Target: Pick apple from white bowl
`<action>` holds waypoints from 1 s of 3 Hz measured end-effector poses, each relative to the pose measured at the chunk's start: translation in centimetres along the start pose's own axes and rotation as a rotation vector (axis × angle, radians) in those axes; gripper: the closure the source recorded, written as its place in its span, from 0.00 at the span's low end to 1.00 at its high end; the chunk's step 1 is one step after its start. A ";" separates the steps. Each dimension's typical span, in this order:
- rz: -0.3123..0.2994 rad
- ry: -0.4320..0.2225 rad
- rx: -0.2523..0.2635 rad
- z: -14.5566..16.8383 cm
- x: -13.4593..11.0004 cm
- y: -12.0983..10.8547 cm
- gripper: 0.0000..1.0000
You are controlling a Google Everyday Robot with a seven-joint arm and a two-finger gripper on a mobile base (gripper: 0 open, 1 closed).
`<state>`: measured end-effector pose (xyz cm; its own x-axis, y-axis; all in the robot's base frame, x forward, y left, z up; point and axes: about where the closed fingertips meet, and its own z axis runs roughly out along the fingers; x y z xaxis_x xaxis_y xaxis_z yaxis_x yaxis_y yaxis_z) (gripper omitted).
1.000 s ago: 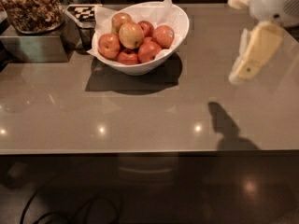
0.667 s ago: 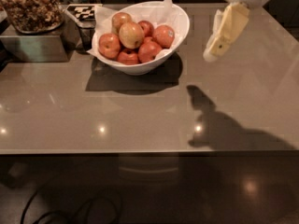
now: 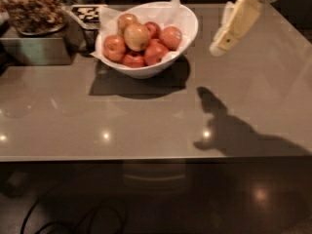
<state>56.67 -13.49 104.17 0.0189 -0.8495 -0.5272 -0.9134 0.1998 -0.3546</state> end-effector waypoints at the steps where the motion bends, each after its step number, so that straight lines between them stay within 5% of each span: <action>1: 0.035 -0.033 0.073 1.8 0.6 -2.8 0.00; 2: 0.046 -0.071 0.141 4.1 0.2 -6.3 0.00; 3: 0.055 -0.089 0.143 6.8 -0.1 -8.8 0.00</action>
Offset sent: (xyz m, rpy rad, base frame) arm 0.1232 0.0118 -0.0090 0.1368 -0.1924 -0.1269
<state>67.47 -11.85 102.11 0.0119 -0.7899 -0.6131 -0.8471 0.3179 -0.4260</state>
